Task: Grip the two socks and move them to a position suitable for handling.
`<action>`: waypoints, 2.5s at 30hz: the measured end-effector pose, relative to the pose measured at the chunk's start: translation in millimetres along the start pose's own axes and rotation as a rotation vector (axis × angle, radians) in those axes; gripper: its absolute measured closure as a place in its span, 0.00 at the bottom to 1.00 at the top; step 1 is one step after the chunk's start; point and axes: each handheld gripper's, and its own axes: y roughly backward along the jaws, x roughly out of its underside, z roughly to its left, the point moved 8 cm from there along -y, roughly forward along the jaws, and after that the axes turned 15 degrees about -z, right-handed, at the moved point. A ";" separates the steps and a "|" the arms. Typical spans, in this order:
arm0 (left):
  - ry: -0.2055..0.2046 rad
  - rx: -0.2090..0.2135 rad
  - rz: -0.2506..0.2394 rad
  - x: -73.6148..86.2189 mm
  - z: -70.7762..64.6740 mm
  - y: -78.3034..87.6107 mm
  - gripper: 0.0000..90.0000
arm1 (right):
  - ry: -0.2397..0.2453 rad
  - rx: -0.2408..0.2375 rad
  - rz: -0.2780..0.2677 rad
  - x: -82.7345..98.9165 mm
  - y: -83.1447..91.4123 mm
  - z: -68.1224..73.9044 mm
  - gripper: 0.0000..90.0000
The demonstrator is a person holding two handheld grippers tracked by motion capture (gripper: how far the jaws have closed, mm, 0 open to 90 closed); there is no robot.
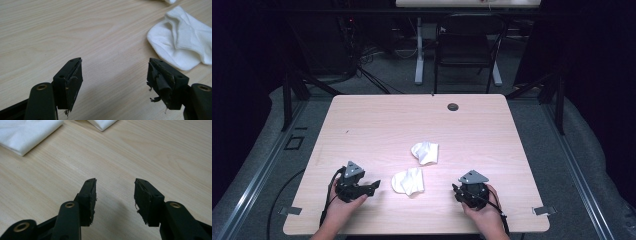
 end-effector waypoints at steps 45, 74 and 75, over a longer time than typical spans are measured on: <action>-0.112 -0.005 -0.087 -41.2 -11.7 -15.6 0.64 | 0.038 -0.085 -0.065 -56.1 -14.2 20.7 0.74; -0.180 0.105 -0.042 -15.8 -43.1 -30.1 0.83 | 0.019 -0.275 -0.068 -73.0 -48.1 99.9 0.87; -0.186 0.107 -0.041 -15.6 -43.7 -30.4 0.83 | 0.018 -0.278 -0.061 -72.3 -48.7 101.6 0.87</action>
